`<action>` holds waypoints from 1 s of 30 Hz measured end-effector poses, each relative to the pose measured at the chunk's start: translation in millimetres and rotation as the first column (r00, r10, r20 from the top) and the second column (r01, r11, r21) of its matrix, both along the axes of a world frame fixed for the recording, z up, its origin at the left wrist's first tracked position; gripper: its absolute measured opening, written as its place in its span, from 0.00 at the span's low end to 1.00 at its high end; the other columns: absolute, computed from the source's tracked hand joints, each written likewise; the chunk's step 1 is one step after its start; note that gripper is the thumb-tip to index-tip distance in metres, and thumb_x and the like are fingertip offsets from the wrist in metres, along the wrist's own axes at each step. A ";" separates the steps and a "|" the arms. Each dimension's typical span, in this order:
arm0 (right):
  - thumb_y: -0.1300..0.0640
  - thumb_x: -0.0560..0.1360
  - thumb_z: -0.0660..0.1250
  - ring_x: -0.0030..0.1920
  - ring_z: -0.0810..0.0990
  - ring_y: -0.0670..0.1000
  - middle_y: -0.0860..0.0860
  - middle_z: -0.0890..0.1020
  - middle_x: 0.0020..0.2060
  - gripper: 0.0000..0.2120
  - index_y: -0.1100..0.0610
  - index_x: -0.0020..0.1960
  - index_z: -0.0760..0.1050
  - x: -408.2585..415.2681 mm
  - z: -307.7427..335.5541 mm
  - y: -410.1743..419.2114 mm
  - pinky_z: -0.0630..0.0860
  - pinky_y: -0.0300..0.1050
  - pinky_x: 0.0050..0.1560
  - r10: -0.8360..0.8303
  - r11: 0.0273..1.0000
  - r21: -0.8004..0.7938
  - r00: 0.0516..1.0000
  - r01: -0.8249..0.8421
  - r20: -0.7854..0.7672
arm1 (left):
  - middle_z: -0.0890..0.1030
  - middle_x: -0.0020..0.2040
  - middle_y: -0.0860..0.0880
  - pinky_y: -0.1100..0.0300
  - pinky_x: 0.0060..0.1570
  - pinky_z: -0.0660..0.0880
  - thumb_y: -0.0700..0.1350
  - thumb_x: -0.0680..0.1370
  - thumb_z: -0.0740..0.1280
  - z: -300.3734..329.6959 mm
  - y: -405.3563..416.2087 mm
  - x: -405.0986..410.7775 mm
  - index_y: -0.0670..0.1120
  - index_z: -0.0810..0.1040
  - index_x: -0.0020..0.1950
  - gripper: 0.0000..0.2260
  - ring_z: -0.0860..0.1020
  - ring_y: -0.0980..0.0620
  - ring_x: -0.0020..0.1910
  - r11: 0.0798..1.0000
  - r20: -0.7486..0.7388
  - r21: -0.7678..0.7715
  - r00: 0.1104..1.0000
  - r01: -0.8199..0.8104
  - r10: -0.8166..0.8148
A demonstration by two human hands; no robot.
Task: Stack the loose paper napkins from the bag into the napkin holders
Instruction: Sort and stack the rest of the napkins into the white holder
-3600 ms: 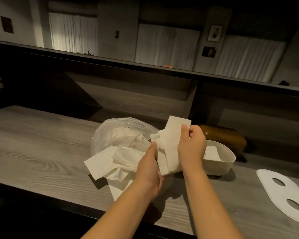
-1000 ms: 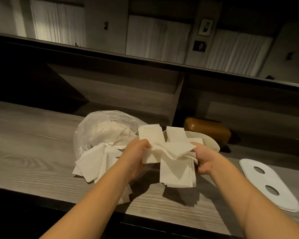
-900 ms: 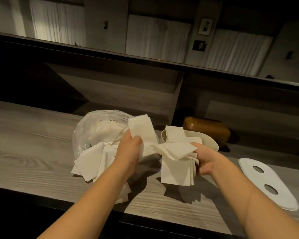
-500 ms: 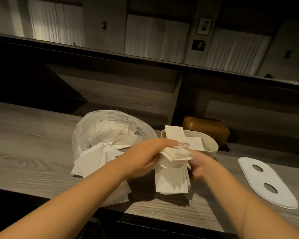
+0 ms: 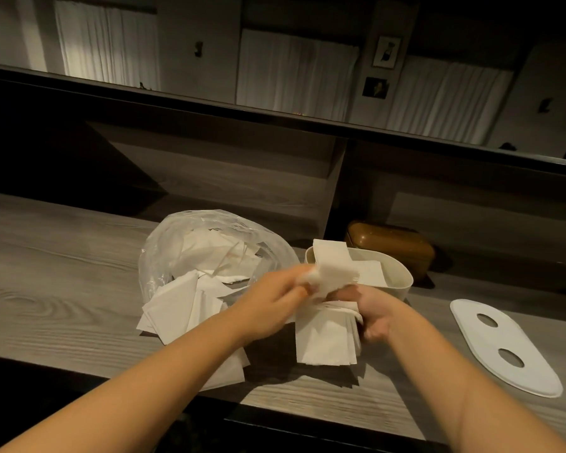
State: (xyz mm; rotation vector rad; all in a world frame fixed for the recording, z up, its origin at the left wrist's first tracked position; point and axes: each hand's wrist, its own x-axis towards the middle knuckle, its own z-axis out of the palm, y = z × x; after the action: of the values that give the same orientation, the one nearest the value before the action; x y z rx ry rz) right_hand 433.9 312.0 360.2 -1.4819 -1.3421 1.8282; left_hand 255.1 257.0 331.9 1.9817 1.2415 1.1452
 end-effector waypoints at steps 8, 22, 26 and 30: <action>0.60 0.76 0.69 0.48 0.81 0.53 0.55 0.82 0.48 0.07 0.54 0.53 0.76 24.5 12.6 -0.3 0.78 0.42 0.36 0.107 0.970 0.198 0.977 -0.144 0.183 | 0.79 0.52 0.45 0.52 0.46 0.79 0.51 0.82 0.63 24.5 16.4 -5.9 0.52 0.70 0.63 0.10 0.79 0.45 0.50 0.807 0.723 -0.575 0.378 -0.135 0.578; 0.55 0.76 0.70 0.49 0.85 0.47 0.48 0.85 0.49 0.07 0.52 0.53 0.80 12.9 48.6 -1.2 0.81 0.45 0.51 0.209 0.794 0.525 0.948 -0.308 0.240 | 0.82 0.55 0.43 0.47 0.49 0.79 0.50 0.81 0.63 12.2 0.9 14.6 0.49 0.76 0.61 0.10 0.81 0.42 0.54 0.738 0.598 -0.660 0.695 0.144 0.399; 0.53 0.78 0.67 0.47 0.83 0.46 0.47 0.84 0.46 0.04 0.50 0.48 0.81 -1.5 48.9 -3.0 0.78 0.39 0.48 0.063 0.671 0.643 0.892 -0.370 0.448 | 0.84 0.54 0.43 0.47 0.51 0.80 0.55 0.81 0.62 8.7 3.6 13.1 0.49 0.77 0.62 0.15 0.83 0.42 0.54 0.723 0.669 -0.637 0.658 0.268 0.345; 0.51 0.80 0.65 0.49 0.78 0.45 0.42 0.79 0.45 0.06 0.45 0.45 0.78 -12.3 39.9 -2.0 0.77 0.44 0.53 -0.091 0.584 0.750 0.893 -0.311 0.441 | 0.85 0.53 0.43 0.48 0.46 0.81 0.61 0.80 0.61 7.0 5.9 13.4 0.50 0.78 0.63 0.19 0.84 0.41 0.52 0.698 0.768 -0.610 0.495 0.374 0.406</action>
State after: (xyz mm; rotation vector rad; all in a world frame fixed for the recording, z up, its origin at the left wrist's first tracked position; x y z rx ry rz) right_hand 421.5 309.9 400.0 -1.2872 -2.1398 0.6564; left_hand 268.4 262.9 338.9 0.5442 0.8720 1.1520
